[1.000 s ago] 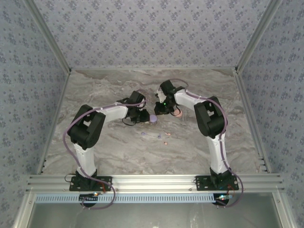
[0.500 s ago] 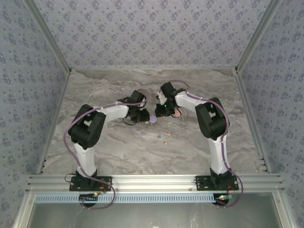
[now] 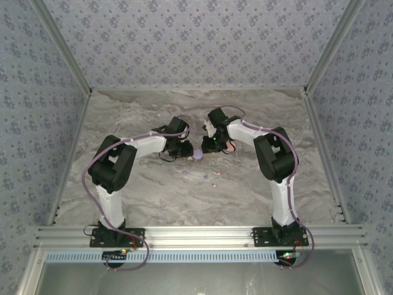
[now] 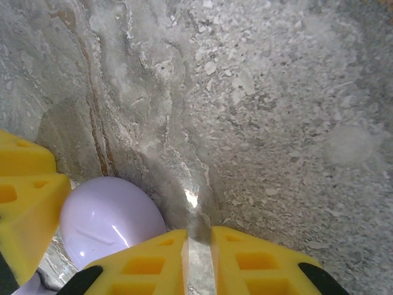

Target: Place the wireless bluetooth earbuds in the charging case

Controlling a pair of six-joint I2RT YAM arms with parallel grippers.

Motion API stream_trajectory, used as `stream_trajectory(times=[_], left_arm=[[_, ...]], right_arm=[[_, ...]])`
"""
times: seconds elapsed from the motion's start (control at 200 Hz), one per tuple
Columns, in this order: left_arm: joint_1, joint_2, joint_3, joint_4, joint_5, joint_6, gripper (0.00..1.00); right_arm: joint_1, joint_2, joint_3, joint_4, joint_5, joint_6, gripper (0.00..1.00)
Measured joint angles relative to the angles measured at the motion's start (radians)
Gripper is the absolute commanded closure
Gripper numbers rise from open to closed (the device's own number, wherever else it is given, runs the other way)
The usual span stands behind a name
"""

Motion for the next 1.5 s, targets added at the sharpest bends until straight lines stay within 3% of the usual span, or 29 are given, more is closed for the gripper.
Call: stream_trajectory(times=[0.884,1.274,1.374,1.499], left_arm=[[0.001,0.020,0.030,-0.014,-0.002,0.000,0.72],[0.010,-0.047,-0.019,-0.024,-0.121,0.021,0.62],[0.029,-0.095,-0.068,0.005,-0.091,0.022,0.60],[0.068,-0.143,-0.152,0.097,0.021,-0.004,0.59]], right_arm=[[0.019,-0.027,-0.034,-0.007,0.021,0.000,0.76],[-0.016,-0.129,-0.136,0.003,0.042,0.053,0.71],[-0.031,-0.159,-0.158,0.038,0.009,0.070,0.68],[-0.043,-0.178,-0.182,0.091,-0.053,0.097,0.66]])
